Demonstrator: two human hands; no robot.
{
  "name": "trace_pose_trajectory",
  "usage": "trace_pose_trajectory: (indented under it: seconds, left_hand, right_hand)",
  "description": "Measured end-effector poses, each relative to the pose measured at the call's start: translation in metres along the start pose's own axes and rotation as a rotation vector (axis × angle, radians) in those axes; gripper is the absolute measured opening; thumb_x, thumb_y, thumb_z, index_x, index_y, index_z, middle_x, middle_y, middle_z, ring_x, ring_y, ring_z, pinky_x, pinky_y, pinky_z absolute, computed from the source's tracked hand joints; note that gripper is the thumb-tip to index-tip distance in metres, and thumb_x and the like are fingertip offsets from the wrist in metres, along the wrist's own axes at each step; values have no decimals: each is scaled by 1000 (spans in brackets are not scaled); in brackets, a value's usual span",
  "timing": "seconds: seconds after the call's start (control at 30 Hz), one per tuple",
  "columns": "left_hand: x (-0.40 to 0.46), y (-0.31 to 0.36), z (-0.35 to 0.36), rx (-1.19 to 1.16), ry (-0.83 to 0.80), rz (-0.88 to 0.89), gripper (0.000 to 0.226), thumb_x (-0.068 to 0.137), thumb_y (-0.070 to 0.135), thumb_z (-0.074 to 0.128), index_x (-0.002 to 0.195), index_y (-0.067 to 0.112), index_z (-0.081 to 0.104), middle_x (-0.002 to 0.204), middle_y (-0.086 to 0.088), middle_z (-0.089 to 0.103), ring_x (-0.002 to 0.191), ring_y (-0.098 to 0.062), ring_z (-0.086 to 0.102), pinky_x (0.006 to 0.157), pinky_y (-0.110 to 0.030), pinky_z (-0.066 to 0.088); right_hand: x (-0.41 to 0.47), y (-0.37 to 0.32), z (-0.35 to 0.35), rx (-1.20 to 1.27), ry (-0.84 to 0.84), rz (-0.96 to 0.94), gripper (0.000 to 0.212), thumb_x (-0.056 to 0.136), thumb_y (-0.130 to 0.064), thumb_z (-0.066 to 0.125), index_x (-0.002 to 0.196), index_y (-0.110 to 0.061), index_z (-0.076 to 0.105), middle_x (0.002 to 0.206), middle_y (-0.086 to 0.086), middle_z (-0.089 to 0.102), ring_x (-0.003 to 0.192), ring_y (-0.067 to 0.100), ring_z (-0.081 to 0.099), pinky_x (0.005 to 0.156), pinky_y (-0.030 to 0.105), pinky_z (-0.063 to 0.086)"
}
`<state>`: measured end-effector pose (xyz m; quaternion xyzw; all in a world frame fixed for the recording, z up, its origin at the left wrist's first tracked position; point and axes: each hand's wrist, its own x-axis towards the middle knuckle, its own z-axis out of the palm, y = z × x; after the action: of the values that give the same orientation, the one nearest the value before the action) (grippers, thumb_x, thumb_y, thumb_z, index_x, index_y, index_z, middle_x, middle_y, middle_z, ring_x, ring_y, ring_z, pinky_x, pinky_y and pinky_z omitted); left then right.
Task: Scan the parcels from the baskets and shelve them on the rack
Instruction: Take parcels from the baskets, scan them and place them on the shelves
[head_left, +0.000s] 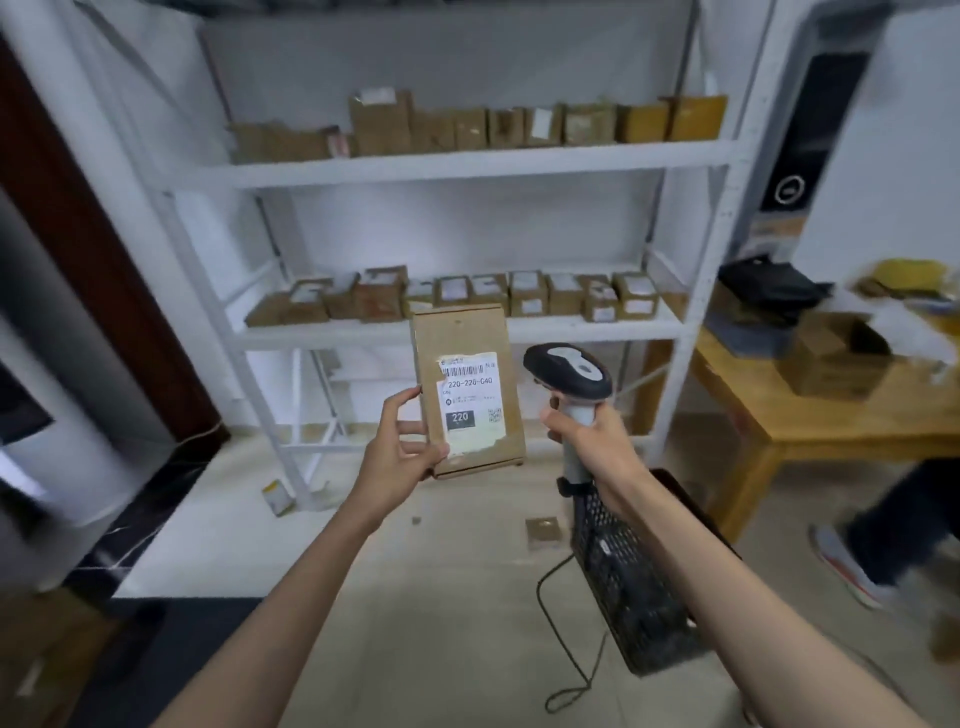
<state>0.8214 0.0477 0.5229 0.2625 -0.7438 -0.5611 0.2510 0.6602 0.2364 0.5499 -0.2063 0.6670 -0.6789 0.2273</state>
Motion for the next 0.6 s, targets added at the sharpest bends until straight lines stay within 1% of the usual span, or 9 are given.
trace_pose_trajectory:
  seconds: [0.07, 0.13, 0.2, 0.27, 0.33, 0.4, 0.47, 0.53, 0.6]
  left_hand:
    - [10, 5, -9, 24, 76, 31, 73, 87, 7, 75, 140, 43, 39, 113, 0, 62, 86, -14, 71, 67, -28, 60]
    - [20, 11, -13, 54, 140, 73, 74, 86, 5, 75, 139, 41, 38, 110, 3, 61, 87, -13, 68, 65, -27, 58]
    - [29, 16, -14, 63, 192, 107, 76, 85, 3, 76, 136, 43, 37, 108, 6, 60, 87, -12, 66, 67, -28, 57]
    - [36, 21, -13, 71, 237, 141, 77, 84, 3, 76, 134, 46, 36, 108, 7, 60, 88, -11, 65, 69, -26, 56]
    - [42, 26, -12, 91, 275, 176, 77, 83, 7, 78, 133, 48, 35, 109, 8, 62, 91, -11, 66, 71, -23, 54]
    - [48, 29, -11, 107, 303, 203, 77, 83, 9, 79, 134, 47, 36, 109, 8, 62, 93, -12, 66, 74, -26, 55]
    - [52, 32, -11, 125, 319, 215, 78, 83, 11, 79, 137, 45, 35, 111, 9, 62, 95, -13, 66, 77, -31, 57]
    - [55, 34, -11, 143, 327, 217, 79, 84, 12, 79, 139, 44, 33, 114, 8, 60, 99, -14, 65, 79, -34, 58]
    - [56, 37, -10, 152, 336, 226, 79, 84, 12, 79, 140, 43, 32, 115, 8, 59, 101, -13, 64, 78, -32, 58]
  right_hand:
    - [7, -15, 13, 7, -71, -38, 23, 92, -21, 74, 111, -23, 62, 109, -4, 69, 97, 13, 68, 82, 27, 58]
    - [11, -29, 22, 1, -153, -72, 22, 93, -23, 73, 113, -21, 63, 108, -2, 70, 98, 14, 69, 74, 22, 59]
    - [15, -43, 28, 7, -235, -93, 24, 94, -22, 71, 116, -16, 64, 106, 0, 70, 93, 14, 69, 75, 25, 60]
    - [19, -54, 32, 29, -315, -93, 28, 95, -19, 71, 121, -12, 65, 105, 0, 71, 86, 9, 68, 81, 33, 62]
    - [22, -61, 35, 24, -381, -86, 32, 95, -19, 71, 125, -11, 64, 109, 3, 71, 87, 8, 69, 85, 38, 62]
    - [27, -65, 36, 18, -426, -87, 31, 94, -21, 72, 123, -12, 64, 105, 0, 72, 88, 9, 70, 81, 34, 62]
    - [30, -66, 35, 26, -458, -97, 24, 93, -21, 74, 116, -16, 67, 91, -9, 75, 83, 5, 71, 76, 29, 61]
    - [34, -66, 35, 44, -470, -104, 21, 93, -21, 74, 113, -16, 69, 86, -11, 75, 81, 6, 70, 77, 31, 61]
    - [38, -67, 33, 67, -473, -98, 23, 92, -21, 75, 113, -15, 69, 88, -9, 74, 82, 7, 69, 77, 33, 61]
